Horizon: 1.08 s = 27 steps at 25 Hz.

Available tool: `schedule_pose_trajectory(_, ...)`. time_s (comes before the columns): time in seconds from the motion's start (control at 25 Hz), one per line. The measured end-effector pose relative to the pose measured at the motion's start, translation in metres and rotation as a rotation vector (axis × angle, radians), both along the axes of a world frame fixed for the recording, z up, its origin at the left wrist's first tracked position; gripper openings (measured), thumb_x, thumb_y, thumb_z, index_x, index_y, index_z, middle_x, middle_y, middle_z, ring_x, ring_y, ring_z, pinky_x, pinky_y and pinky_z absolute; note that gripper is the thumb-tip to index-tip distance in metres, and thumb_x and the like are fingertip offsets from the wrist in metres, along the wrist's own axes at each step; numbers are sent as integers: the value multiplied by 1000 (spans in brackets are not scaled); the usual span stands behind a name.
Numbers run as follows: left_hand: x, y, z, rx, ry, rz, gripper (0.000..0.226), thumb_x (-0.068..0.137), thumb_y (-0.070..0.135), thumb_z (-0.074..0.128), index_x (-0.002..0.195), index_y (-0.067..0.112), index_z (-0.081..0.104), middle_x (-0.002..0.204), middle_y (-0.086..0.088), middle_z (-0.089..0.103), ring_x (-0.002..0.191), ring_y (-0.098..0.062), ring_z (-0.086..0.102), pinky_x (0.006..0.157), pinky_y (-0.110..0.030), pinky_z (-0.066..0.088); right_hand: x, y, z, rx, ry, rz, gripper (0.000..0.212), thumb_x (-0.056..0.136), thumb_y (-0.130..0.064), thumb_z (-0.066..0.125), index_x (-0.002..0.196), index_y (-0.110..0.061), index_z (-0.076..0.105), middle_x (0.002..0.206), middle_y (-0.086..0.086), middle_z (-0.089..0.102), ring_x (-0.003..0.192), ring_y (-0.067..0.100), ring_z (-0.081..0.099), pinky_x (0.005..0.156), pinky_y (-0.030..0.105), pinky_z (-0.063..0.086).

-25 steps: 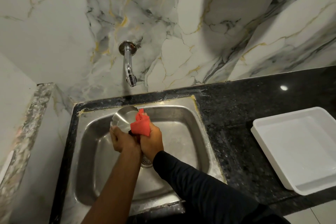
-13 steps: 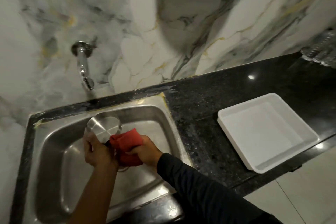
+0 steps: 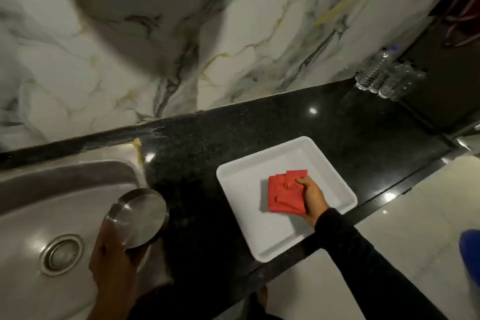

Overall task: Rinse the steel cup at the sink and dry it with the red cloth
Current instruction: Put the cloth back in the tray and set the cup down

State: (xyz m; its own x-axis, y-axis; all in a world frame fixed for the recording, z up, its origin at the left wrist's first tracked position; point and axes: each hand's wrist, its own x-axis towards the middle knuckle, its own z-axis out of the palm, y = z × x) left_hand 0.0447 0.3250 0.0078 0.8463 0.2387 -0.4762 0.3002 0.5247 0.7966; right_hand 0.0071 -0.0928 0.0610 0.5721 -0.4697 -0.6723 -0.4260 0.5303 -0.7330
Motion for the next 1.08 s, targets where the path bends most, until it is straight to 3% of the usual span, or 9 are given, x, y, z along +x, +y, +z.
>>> schedule_pose_trajectory(0.12, -24, -70, -7, 69, 65, 87, 53, 98, 40, 72, 147, 21, 65, 141, -10, 70, 122, -31, 71, 85, -47, 69, 17, -96, -17, -90, 125, 78, 44, 100, -25, 52, 134, 0, 67, 133, 31, 70, 119, 48, 67, 114, 66, 47)
schedule_pose_trajectory(0.32, -50, -170, 0, 74, 111, 56, 48, 98, 57, 64, 137, 32, 71, 129, -3, 80, 106, -19, 81, 71, -33, 69, 50, -147, -24, 173, 133, 340, 47, 111, -28, 36, 94, 5, 64, 83, 21, 73, 73, 40, 71, 81, 58, 50)
schedule_pose_trajectory(0.44, -57, -210, 0, 106, 135, 10, 55, 87, 62, 71, 131, 30, 74, 122, -4, 83, 108, -21, 81, 80, -48, 69, 58, -163, -40, -401, 350, 594, 38, 109, -21, 49, 127, 5, 70, 128, 27, 73, 117, 45, 69, 108, 54, 51)
schedule_pose_trajectory(0.56, -64, -239, 4, 141, 154, -35, 41, 103, 53, 58, 133, 30, 74, 127, -7, 81, 121, -32, 75, 100, -62, 59, 55, -164, -41, -866, 550, 830, 45, 105, -38, 59, 139, -9, 64, 140, 15, 68, 131, 35, 63, 113, 44, 47)
schedule_pose_trajectory(0.76, -63, -269, 6, 189, 164, -104, 35, 104, 51, 56, 129, 36, 76, 131, -4, 77, 116, -27, 74, 75, -44, 68, 52, -156, -28, -1299, 542, 928, 52, 101, -42, 62, 147, -19, 52, 150, 9, 54, 136, 33, 56, 112, 49, 51)
schedule_pose_trajectory(0.84, -59, -282, 9, 222, 175, -103, 34, 105, 48, 57, 130, 35, 76, 127, 0, 78, 111, -23, 74, 65, -37, 67, 47, -139, -23, -1184, 228, 875, 45, 101, -42, 62, 140, -21, 61, 136, 7, 65, 125, 30, 64, 107, 48, 53)
schedule_pose_trajectory(0.92, -52, -297, 11, 270, 156, -113, 32, 105, 44, 58, 128, 34, 77, 120, 3, 80, 107, -21, 75, 67, -40, 68, 37, -106, -17, -650, -1, 825, 34, 105, -40, 58, 125, -15, 71, 120, 13, 75, 115, 32, 72, 89, 43, 62)
schedule_pose_trajectory(1.0, -44, -310, 8, 338, 110, -121, 28, 106, 38, 60, 128, 32, 76, 118, 2, 80, 109, -25, 75, 80, -50, 68, 26, -77, -15, -175, -13, 736, 33, 109, -39, 50, 116, -17, 74, 116, 12, 75, 104, 25, 74, 64, 32, 64)
schedule_pose_trajectory(1.08, -37, -317, 0, 418, 85, -122, 26, 106, 33, 60, 128, 22, 70, 123, -9, 75, 117, -35, 72, 94, -59, 63, 24, -65, -19, -98, -10, 644, 35, 110, -36, 48, 119, -16, 76, 118, 14, 75, 105, 26, 74, 64, 34, 66)
